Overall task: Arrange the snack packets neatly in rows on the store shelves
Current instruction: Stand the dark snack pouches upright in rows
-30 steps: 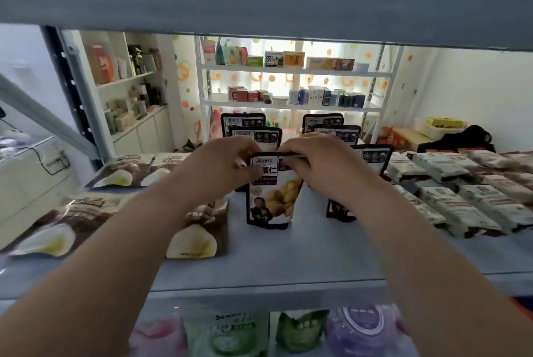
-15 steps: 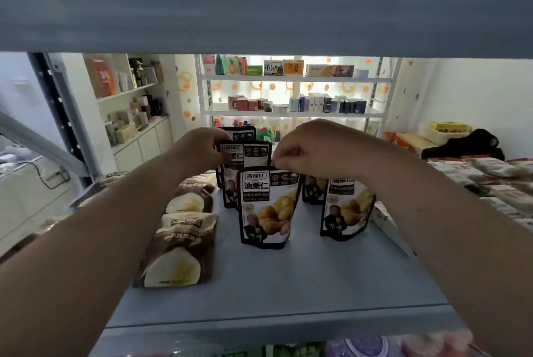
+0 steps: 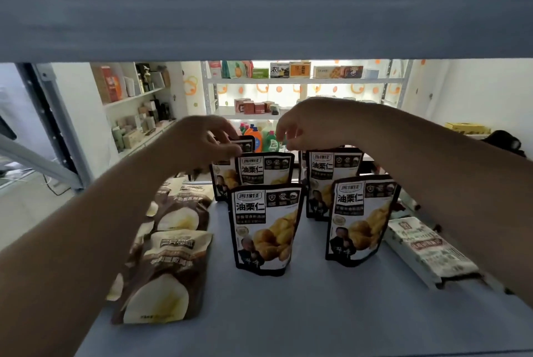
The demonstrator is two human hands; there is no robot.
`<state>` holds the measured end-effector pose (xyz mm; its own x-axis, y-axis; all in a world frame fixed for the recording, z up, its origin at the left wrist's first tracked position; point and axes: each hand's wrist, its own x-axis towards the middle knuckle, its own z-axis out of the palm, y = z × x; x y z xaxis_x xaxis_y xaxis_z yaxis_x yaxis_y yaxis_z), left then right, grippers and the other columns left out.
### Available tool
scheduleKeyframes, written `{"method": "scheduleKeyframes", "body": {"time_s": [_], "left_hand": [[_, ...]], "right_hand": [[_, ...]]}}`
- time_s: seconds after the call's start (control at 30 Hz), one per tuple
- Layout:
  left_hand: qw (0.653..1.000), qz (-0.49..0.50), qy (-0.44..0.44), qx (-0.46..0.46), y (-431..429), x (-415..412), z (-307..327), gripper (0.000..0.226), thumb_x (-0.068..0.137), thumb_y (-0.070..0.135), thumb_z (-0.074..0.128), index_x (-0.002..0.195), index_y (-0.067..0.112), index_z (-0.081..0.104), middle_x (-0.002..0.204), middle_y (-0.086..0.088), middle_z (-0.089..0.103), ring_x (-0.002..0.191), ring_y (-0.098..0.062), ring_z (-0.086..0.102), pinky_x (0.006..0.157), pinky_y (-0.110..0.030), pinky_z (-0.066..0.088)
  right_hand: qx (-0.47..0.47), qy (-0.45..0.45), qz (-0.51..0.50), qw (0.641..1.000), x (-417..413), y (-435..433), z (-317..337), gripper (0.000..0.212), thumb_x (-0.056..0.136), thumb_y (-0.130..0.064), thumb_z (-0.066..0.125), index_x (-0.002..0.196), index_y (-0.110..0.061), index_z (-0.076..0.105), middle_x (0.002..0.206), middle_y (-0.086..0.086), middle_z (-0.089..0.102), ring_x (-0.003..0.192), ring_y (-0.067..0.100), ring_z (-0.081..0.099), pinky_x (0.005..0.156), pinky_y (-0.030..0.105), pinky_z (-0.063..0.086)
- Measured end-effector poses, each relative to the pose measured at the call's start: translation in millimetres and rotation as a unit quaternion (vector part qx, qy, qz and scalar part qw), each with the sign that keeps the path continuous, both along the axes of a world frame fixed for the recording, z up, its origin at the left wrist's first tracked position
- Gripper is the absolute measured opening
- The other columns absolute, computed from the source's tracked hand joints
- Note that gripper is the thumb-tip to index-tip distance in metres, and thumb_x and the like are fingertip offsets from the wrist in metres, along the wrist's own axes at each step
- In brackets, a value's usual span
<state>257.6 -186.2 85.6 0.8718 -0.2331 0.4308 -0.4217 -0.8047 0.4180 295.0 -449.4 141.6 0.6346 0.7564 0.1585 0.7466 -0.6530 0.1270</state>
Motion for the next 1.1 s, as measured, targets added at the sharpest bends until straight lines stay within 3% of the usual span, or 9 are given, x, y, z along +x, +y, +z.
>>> {"method": "scheduleKeyframes", "body": {"time_s": [0.07, 0.13, 0.23, 0.43, 0.63, 0.8, 0.93, 1.03, 1.1], "left_hand": [[0.997, 0.047, -0.034, -0.040, 20.7, 9.2, 5.8, 0.021, 0.083, 0.052, 0.067, 0.099, 0.037, 0.064, 0.084, 0.013, 0.069, 0.071, -0.001, 0.066, 0.058, -0.019, 0.055], [0.995, 0.081, -0.051, -0.014, 35.3, 21.8, -0.3, 0.025, 0.088, 0.039, 0.067, 0.110, 0.028, 0.062, 0.093, 0.009, 0.066, 0.079, -0.006, 0.066, 0.065, -0.022, 0.054], [0.997, 0.074, 0.019, 0.020, 41.5, 39.4, -15.9, 0.041, 0.085, 0.028, 0.073, 0.122, 0.019, 0.058, 0.108, 0.000, 0.062, 0.088, -0.015, 0.066, 0.067, -0.024, 0.054], [0.996, 0.054, 0.045, -0.050, 25.7, 62.3, -30.0, 0.021, 0.083, 0.015, 0.074, 0.102, 0.017, 0.066, 0.098, -0.003, 0.065, 0.080, -0.023, 0.069, 0.071, -0.045, 0.060], [0.995, 0.025, 0.053, -0.081, 3.5, 74.8, -30.9, 0.020, 0.083, 0.008, 0.074, 0.095, 0.020, 0.063, 0.095, -0.004, 0.065, 0.069, -0.015, 0.071, 0.057, -0.026, 0.058], [0.999, 0.012, 0.026, -0.042, -11.5, 81.8, -32.1, 0.021, 0.083, 0.012, 0.074, 0.091, 0.027, 0.062, 0.089, 0.005, 0.064, 0.069, -0.010, 0.067, 0.053, -0.012, 0.050], [1.000, 0.015, -0.012, -0.003, -18.4, 83.2, -30.9, 0.022, 0.082, 0.017, 0.075, 0.092, 0.030, 0.061, 0.087, 0.013, 0.062, 0.079, -0.004, 0.060, 0.061, -0.014, 0.045], [1.000, 0.026, -0.008, 0.005, -24.6, 81.2, -30.6, 0.021, 0.083, 0.015, 0.074, 0.098, 0.024, 0.062, 0.090, 0.008, 0.062, 0.081, -0.008, 0.060, 0.069, -0.023, 0.052], [0.999, 0.039, -0.006, 0.004, -27.9, 73.7, -27.5, 0.029, 0.085, 0.016, 0.073, 0.111, 0.016, 0.061, 0.100, 0.003, 0.062, 0.084, -0.013, 0.062, 0.066, -0.020, 0.051]], "right_hand": [[-0.002, 0.017, 0.001, 1.000, 6.4, 4.1, 1.8, 0.022, 0.092, -0.034, 0.062, 0.113, -0.031, 0.068, 0.090, -0.020, 0.060, 0.081, -0.002, 0.055, 0.070, 0.018, 0.041], [-0.014, 0.028, 0.002, 1.000, 11.2, 8.6, 2.2, 0.021, 0.091, -0.037, 0.064, 0.111, -0.032, 0.068, 0.087, -0.024, 0.058, 0.082, -0.006, 0.054, 0.070, 0.021, 0.042], [-0.035, 0.033, 0.015, 0.999, 16.8, 14.0, -0.2, 0.018, 0.091, -0.037, 0.064, 0.107, -0.032, 0.071, 0.085, -0.026, 0.057, 0.079, -0.008, 0.053, 0.067, 0.019, 0.039], [-0.042, 0.043, 0.025, 0.998, 19.9, 19.5, -0.9, 0.013, 0.089, -0.036, 0.066, 0.096, -0.030, 0.076, 0.089, -0.022, 0.067, 0.079, -0.006, 0.058, 0.072, 0.017, 0.043], [-0.045, 0.033, 0.030, 0.998, 24.2, 20.6, -1.1, 0.011, 0.089, -0.035, 0.066, 0.093, -0.032, 0.076, 0.077, -0.027, 0.062, 0.072, -0.010, 0.055, 0.059, 0.010, 0.032], [-0.038, 0.040, 0.029, 0.998, 25.4, 18.7, -1.4, 0.013, 0.089, -0.035, 0.066, 0.094, -0.029, 0.076, 0.082, -0.025, 0.065, 0.075, -0.010, 0.056, 0.062, 0.011, 0.036], [-0.033, 0.047, 0.025, 0.998, 23.0, 16.9, -1.1, 0.014, 0.090, -0.035, 0.065, 0.096, -0.029, 0.076, 0.087, -0.023, 0.067, 0.079, -0.008, 0.058, 0.073, 0.016, 0.045], [-0.035, 0.044, 0.020, 0.998, 19.3, 16.1, -1.5, 0.016, 0.091, -0.035, 0.064, 0.098, -0.028, 0.075, 0.090, -0.021, 0.067, 0.082, -0.007, 0.057, 0.083, 0.026, 0.048], [-0.033, 0.043, 0.020, 0.998, 17.0, 13.8, -2.1, 0.018, 0.091, -0.037, 0.063, 0.103, -0.028, 0.074, 0.090, -0.022, 0.065, 0.082, -0.008, 0.056, 0.083, 0.025, 0.048]]}}
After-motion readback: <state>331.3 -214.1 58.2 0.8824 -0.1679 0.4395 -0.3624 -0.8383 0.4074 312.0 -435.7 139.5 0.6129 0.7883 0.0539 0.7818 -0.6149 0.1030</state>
